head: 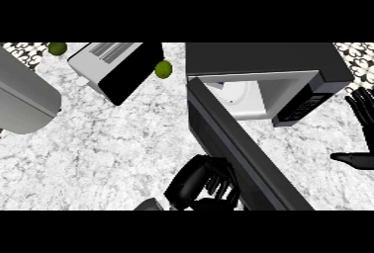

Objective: Pick up the milk, place it into the microwave and close the microwave

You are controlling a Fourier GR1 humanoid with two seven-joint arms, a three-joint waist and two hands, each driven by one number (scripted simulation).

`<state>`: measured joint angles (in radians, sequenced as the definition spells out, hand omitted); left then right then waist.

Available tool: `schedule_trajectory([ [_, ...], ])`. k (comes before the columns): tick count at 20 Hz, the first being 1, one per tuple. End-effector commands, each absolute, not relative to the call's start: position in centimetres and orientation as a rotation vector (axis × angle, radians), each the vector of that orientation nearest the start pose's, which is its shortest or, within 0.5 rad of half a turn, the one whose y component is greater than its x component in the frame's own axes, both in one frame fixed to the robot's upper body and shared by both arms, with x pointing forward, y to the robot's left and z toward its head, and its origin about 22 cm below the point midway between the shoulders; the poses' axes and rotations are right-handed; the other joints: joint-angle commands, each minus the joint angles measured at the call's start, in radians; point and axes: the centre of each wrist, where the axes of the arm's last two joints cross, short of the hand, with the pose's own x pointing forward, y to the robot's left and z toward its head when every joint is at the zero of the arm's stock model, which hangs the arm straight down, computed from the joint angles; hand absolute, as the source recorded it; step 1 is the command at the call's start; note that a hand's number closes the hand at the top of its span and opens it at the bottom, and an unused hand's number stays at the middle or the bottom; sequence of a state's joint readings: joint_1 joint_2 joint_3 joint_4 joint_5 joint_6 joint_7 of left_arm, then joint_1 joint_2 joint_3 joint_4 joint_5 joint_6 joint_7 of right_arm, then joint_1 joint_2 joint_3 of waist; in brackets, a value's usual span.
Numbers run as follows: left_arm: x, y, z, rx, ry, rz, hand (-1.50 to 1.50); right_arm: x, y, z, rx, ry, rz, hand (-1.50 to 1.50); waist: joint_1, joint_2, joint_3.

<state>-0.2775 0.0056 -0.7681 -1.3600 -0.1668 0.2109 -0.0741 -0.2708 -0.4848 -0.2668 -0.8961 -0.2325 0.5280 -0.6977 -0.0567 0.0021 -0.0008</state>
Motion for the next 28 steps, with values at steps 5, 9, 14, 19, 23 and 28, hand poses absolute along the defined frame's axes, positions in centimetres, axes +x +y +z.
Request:
schedule_trajectory([
  [5, 22.9, 1.2, -2.4, -0.274, -1.551, -0.91, 1.5, 29.5, -41.6, 2.3, 0.424, -2.054, 0.185, -1.5, -0.053, 0.012, 0.0],
  [9, 24.2, 0.1, -0.6, -0.281, -1.57, -0.859, -1.5, 30.8, -40.3, 4.4, 0.497, -2.048, 0.264, -1.5, -0.084, 0.015, -0.001],
  [14, 25.9, -0.3, 1.2, -0.328, -1.675, -0.748, 1.5, 32.2, -39.1, 7.2, 0.578, -2.073, 0.311, -1.5, -0.136, 0.029, -0.003],
  [19, 27.7, -0.8, 3.6, -0.382, -1.768, -0.637, 1.5, 33.5, -37.8, 9.7, 0.642, -2.088, 0.362, -1.5, -0.177, 0.044, -0.004],
  [23, 29.4, -1.0, 4.8, -0.361, -1.782, -0.606, 1.5, 34.0, -37.0, 11.6, 0.665, -2.105, 0.411, -1.5, -0.22, 0.051, -0.002],
  [28, 31.2, -1.5, 6.4, -0.32, -1.811, -0.582, 1.5, 34.3, -37.1, 13.2, 0.691, -2.108, 0.419, -1.5, -0.266, 0.06, 0.001],
])
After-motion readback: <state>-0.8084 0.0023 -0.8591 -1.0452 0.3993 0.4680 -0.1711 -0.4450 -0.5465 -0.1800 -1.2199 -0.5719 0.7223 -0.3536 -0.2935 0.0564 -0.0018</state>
